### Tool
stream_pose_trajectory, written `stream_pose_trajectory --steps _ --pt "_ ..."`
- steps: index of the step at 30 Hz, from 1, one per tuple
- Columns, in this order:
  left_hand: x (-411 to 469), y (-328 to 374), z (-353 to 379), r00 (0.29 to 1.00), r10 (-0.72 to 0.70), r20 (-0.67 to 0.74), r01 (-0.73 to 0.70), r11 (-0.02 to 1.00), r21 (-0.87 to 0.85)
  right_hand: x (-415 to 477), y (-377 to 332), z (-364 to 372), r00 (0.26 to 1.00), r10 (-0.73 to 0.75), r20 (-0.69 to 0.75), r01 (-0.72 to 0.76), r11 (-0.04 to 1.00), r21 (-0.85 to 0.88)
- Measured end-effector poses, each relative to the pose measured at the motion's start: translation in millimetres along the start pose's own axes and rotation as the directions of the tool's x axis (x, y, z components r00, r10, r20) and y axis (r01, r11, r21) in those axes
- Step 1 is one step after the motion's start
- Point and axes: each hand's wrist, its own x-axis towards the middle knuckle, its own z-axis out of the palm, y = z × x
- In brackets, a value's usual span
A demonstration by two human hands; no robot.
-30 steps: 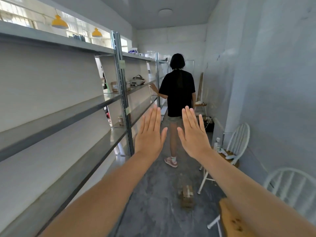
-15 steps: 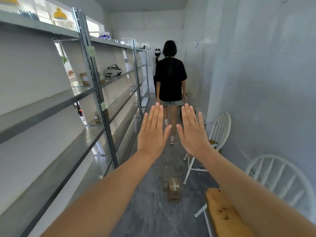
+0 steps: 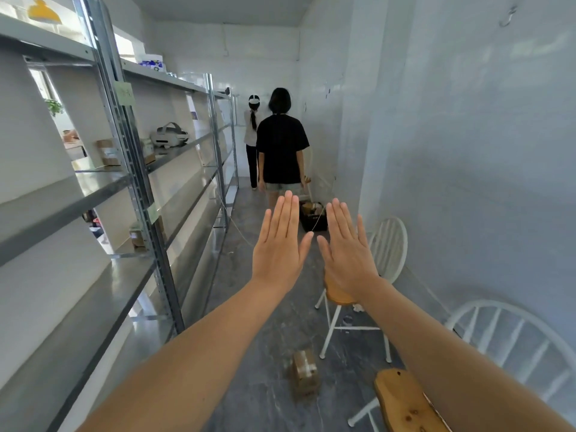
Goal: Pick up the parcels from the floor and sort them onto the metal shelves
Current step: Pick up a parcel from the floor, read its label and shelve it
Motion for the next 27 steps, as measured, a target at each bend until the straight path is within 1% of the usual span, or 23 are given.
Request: stream_pose_trajectory --steps 5,10,14,20,27 --pt "18 -22 23 0.999 0.035 0.008 -0.035 0.999 -0.040 22 -8 20 1.000 0.027 0.014 -0.026 0.999 -0.046" --pt "21 -37 41 0.998 0.055 0.012 -0.055 0.998 -0.034 34 -9 37 0.999 0.012 0.040 -0.009 0.998 -0.057" --pt "26 -49 52 0.999 0.025 0.023 -0.024 0.998 -0.050 46 -8 49 0.999 0.028 0.044 -0.026 0.998 -0.053" --pt "39 -53 71 0.999 0.025 0.024 -0.024 0.998 -0.052 63 0 69 0.998 -0.026 0.052 0.029 0.998 -0.052" --pt "75 -44 100 1.000 -0.008 0.017 0.008 1.000 -0.024 103 30 87 0.998 -0.058 0.035 0.059 0.998 -0.026"
